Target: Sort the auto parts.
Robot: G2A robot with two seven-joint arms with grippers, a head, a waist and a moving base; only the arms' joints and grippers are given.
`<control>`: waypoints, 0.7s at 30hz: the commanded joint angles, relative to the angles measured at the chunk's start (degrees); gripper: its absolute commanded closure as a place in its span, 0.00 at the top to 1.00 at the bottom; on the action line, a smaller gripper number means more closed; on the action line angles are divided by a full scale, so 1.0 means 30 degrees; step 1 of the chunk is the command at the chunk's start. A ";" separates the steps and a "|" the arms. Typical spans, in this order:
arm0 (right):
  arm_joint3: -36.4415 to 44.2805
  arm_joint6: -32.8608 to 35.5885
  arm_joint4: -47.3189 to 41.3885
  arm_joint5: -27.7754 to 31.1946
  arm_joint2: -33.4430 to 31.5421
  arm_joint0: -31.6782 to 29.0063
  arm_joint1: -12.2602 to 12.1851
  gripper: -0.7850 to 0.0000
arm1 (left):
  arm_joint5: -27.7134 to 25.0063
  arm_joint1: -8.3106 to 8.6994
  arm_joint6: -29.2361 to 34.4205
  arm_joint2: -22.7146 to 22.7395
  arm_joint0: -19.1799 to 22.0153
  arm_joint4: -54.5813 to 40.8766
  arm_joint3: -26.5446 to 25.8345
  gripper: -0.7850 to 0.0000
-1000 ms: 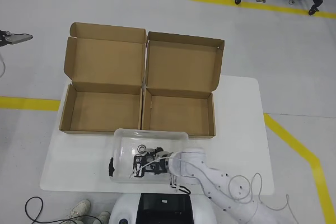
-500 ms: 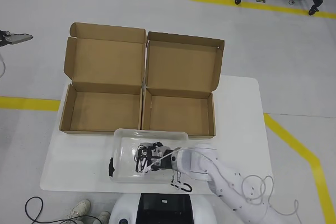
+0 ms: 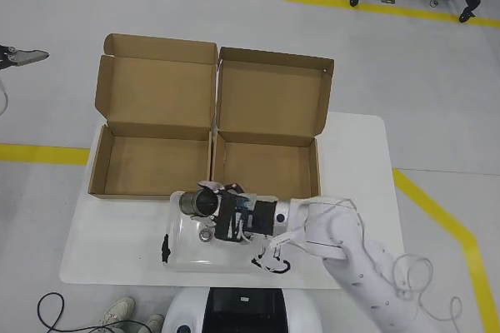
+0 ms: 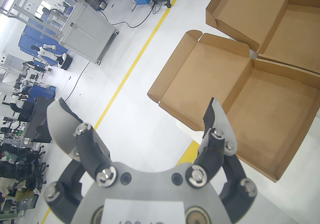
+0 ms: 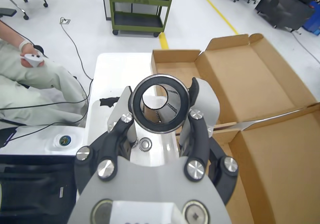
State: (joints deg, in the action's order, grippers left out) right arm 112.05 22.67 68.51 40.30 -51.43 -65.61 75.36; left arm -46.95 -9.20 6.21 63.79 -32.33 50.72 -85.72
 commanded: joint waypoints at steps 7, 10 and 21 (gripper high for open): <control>0.1880 0.0381 -0.1929 -0.0902 -0.1243 0.1480 0.0022 0.00 | 0.0000 0.0000 0.0000 0.0000 0.0000 0.0000 0.0000 1.00; 0.2473 0.0555 -0.2647 -0.1097 -0.1598 0.2196 0.0048 0.00 | 0.0000 0.0000 0.0000 0.0000 0.0000 0.0000 0.0000 1.00; 0.3352 0.0830 -0.3939 -0.2344 -0.2361 0.4193 0.0162 0.00 | 0.0000 0.0000 0.0000 0.0000 0.0000 0.0000 0.0000 1.00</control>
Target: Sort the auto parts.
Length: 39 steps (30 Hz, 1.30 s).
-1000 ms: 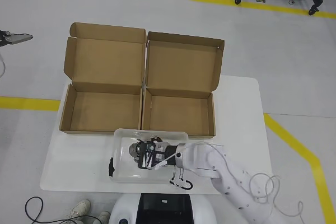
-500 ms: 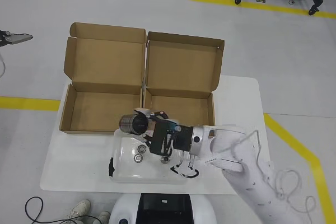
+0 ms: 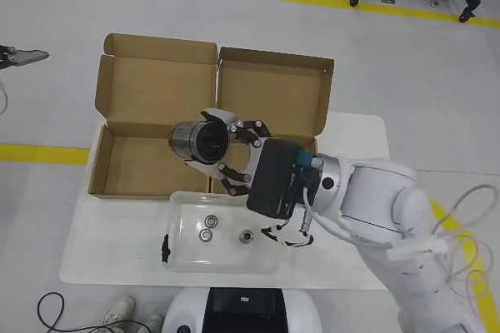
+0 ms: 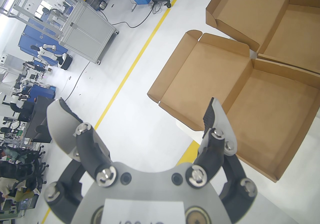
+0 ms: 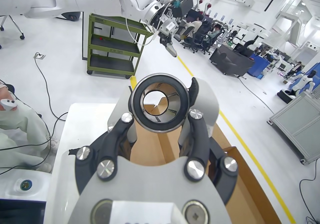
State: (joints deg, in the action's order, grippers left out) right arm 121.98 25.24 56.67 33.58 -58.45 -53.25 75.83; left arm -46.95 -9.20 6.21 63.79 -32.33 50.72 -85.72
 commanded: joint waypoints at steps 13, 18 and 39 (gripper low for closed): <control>-0.0377 -0.0980 0.0877 -0.0136 0.0411 -0.0494 -0.0037 0.00 | 0.0000 0.0000 0.0000 0.0000 0.0000 0.0000 0.0000 1.00; -0.1275 -0.0508 0.1607 -0.0634 0.0593 -0.1350 -0.0126 0.00 | 0.0000 0.0000 0.0000 0.0000 0.0000 0.0000 0.0000 1.00; -0.5695 0.1740 0.4830 -0.3606 0.2424 -0.2504 -0.0031 0.00 | 0.0000 0.0000 0.0000 0.0000 0.0000 0.0000 0.0000 1.00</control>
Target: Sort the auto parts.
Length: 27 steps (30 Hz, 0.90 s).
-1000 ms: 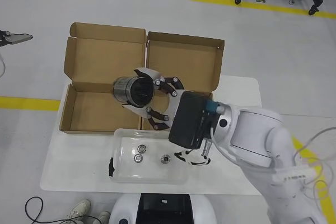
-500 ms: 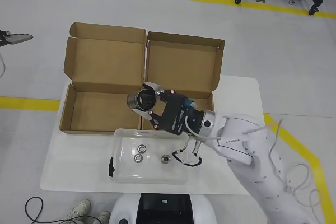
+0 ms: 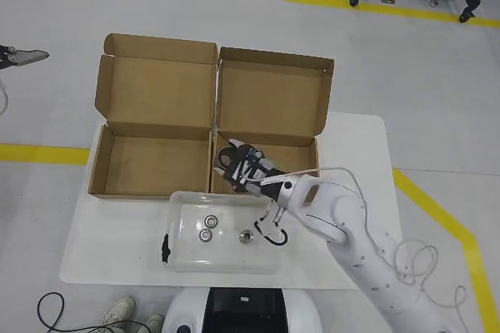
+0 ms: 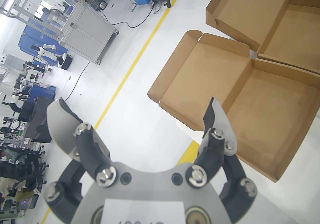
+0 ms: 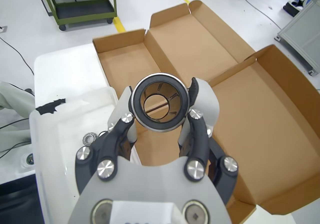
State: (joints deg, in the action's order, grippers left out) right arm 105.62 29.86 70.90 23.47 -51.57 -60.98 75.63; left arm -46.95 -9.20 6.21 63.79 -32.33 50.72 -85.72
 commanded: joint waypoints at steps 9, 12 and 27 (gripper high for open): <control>-0.2912 0.1186 0.0467 -0.2248 0.1571 0.1429 0.0621 0.00 | 0.0000 0.0000 0.0000 0.0000 0.0000 0.0000 0.0000 1.00; -0.3987 0.0842 0.0097 -0.2508 0.1926 0.1853 0.0843 0.00 | 0.0000 0.0000 0.0000 0.0000 0.0000 0.0000 0.0000 1.00; -0.8900 0.1051 -0.1273 -0.4068 0.3283 0.4037 0.2028 0.00 | 0.0000 0.0000 0.0000 0.0000 0.0000 0.0000 0.0000 1.00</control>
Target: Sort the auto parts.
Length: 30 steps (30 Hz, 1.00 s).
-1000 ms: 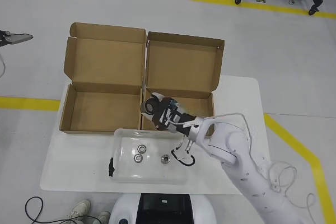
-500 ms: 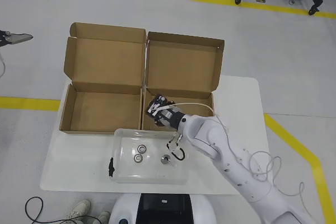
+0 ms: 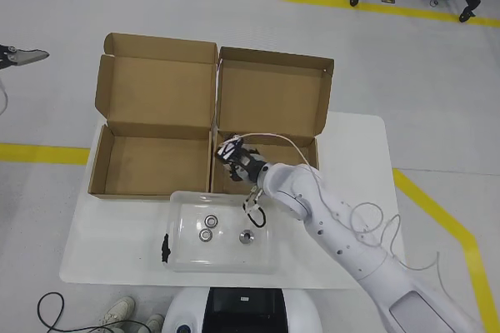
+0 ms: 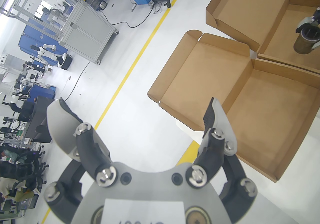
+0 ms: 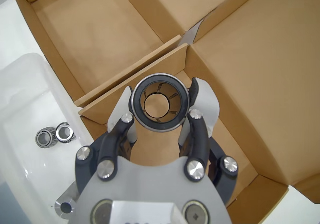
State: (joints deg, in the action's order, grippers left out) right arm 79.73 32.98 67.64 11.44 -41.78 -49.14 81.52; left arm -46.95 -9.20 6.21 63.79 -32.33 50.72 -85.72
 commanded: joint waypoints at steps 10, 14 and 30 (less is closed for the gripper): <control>-0.2092 0.0862 -0.0835 -0.0430 0.0266 0.0670 0.0541 0.00 | 0.0000 0.0000 0.0000 0.0000 0.0000 0.0000 0.0000 1.00; -0.2664 0.0793 -0.0798 -0.0442 0.0437 0.0868 0.0725 0.07 | 0.0000 0.0000 0.0000 0.0000 0.0000 0.0000 0.0000 1.00; -0.2888 0.0291 0.0160 -0.0325 0.0232 0.0719 0.0951 1.00 | 0.0000 0.0000 0.0000 0.0000 0.0000 0.0000 0.0000 1.00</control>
State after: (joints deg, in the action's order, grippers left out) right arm 70.39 34.41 67.76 9.97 -40.95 -46.79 84.44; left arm -46.95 -9.20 6.21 63.79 -32.33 50.72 -85.72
